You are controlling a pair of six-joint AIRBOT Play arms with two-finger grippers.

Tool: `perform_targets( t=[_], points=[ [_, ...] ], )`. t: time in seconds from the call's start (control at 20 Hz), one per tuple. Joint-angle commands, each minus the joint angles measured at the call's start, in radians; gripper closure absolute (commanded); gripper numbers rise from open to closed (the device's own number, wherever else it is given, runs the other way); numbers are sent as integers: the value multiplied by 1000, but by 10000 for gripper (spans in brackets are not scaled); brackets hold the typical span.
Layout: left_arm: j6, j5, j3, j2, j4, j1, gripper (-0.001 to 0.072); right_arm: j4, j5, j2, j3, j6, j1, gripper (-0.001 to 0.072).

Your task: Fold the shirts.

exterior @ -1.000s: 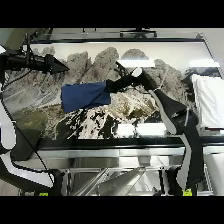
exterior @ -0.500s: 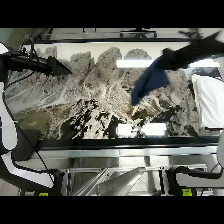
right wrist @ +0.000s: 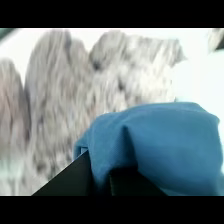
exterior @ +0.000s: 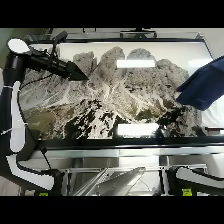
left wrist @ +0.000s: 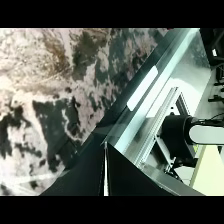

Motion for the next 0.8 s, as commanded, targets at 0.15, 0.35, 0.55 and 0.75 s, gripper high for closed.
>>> perform_targets(
  t=[0.15,0.35,0.55,0.75],
  points=[
    [-5,153,0,-1,9,-43,700,434,-356,-156,79,-217,-203,686],
    [-5,186,0,-1,9,-43,699,158,-102,-168,-50,11,-270,689],
    [-3,170,0,-1,9,-43,699,43,50,-73,-415,101,-372,686],
    [5,166,0,-9,8,-43,700,-194,50,7,-577,152,-465,685]
  ],
)
